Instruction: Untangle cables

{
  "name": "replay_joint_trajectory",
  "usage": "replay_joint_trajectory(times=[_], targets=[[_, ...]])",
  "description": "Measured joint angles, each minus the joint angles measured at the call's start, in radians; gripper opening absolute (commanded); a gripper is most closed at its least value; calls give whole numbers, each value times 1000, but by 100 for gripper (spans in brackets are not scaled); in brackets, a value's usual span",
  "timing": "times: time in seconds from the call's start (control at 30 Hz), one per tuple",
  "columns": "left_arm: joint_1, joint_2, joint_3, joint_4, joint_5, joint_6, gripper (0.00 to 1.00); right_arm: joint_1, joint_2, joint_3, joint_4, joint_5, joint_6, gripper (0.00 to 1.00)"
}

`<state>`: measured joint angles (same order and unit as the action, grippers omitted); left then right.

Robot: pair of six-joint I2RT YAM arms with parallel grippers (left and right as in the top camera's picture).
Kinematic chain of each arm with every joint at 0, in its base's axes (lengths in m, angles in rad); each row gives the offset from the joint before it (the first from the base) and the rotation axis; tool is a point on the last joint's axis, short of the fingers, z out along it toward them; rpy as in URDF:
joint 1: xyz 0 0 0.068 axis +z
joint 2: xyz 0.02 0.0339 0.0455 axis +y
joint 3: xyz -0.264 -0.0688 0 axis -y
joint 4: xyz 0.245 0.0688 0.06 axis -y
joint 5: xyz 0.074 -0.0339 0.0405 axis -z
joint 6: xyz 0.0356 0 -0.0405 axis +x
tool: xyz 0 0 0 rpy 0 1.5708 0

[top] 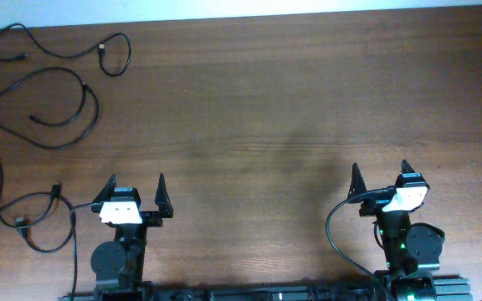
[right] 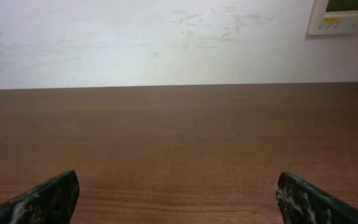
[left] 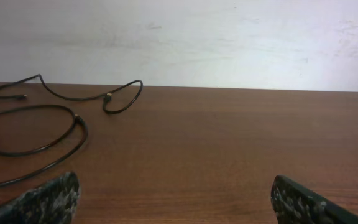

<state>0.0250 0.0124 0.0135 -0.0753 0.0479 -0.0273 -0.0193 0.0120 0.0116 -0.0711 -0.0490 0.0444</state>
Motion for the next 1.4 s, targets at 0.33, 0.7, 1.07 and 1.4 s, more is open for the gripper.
replay_joint_trajectory(times=[0.33, 0.7, 1.07, 1.4], targets=[[0, 0, 0, 0, 0, 0, 99, 0, 0, 0, 0, 0, 0, 98], [0, 0, 0, 0, 0, 0, 99, 0, 0, 0, 0, 0, 1, 98], [0, 0, 0, 0, 0, 0, 99, 0, 0, 0, 0, -1, -53, 98], [0, 0, 0, 0, 0, 0, 99, 0, 0, 0, 0, -1, -56, 98]])
